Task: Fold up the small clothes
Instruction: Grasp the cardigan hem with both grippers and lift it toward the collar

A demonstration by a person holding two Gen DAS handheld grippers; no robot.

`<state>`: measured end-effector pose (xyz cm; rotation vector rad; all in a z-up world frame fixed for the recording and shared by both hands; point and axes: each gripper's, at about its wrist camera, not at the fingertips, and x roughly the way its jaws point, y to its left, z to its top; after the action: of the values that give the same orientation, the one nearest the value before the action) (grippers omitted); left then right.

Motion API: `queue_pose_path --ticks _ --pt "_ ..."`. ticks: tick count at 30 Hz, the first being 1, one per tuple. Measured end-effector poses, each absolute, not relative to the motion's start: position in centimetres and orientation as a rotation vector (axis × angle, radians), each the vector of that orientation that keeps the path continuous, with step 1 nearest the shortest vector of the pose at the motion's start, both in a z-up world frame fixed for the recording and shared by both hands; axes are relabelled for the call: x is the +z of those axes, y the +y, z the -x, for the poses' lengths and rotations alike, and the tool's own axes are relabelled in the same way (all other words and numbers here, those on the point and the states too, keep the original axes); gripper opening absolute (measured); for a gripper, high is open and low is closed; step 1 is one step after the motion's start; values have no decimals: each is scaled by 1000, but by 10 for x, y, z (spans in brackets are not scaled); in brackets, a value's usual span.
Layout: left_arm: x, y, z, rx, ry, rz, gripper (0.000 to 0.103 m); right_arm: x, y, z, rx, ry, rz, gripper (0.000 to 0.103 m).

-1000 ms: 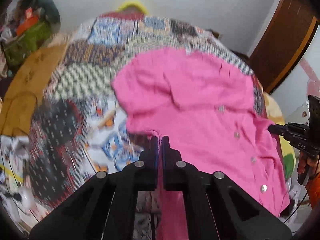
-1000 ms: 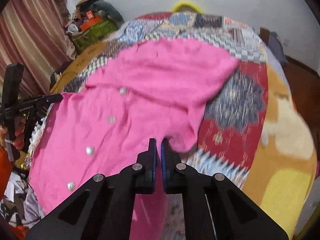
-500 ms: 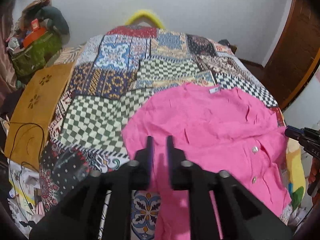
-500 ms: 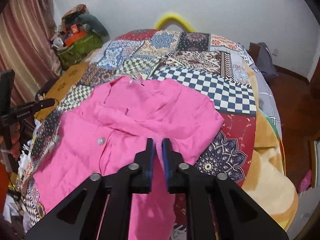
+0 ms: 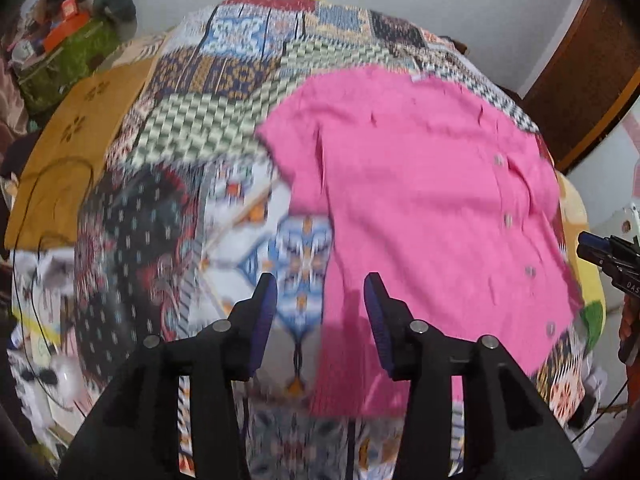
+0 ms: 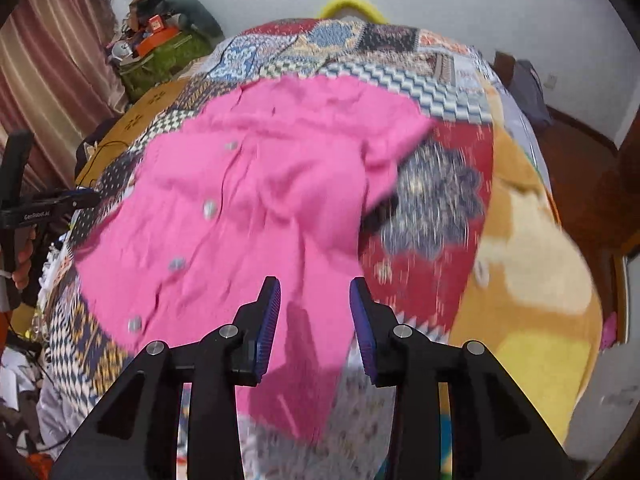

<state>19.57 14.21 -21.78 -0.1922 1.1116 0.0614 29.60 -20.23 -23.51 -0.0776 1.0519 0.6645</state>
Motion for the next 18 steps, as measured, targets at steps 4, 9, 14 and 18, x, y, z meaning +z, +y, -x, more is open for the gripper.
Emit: queue_pose_path --ticks 4,9,14,18 --pt "-232 140 -175 47 1157 233 51 -251 -214 -280 653 1100 35 33" --pt "-240 132 -163 44 1152 261 51 -270 -219 -271 658 1163 -36 33" --pt "-237 130 -164 -25 1162 281 19 -268 -215 -264 707 1166 -59 12" --pt "-228 125 -161 -12 1134 249 8 -259 -211 -261 719 1130 -21 7"
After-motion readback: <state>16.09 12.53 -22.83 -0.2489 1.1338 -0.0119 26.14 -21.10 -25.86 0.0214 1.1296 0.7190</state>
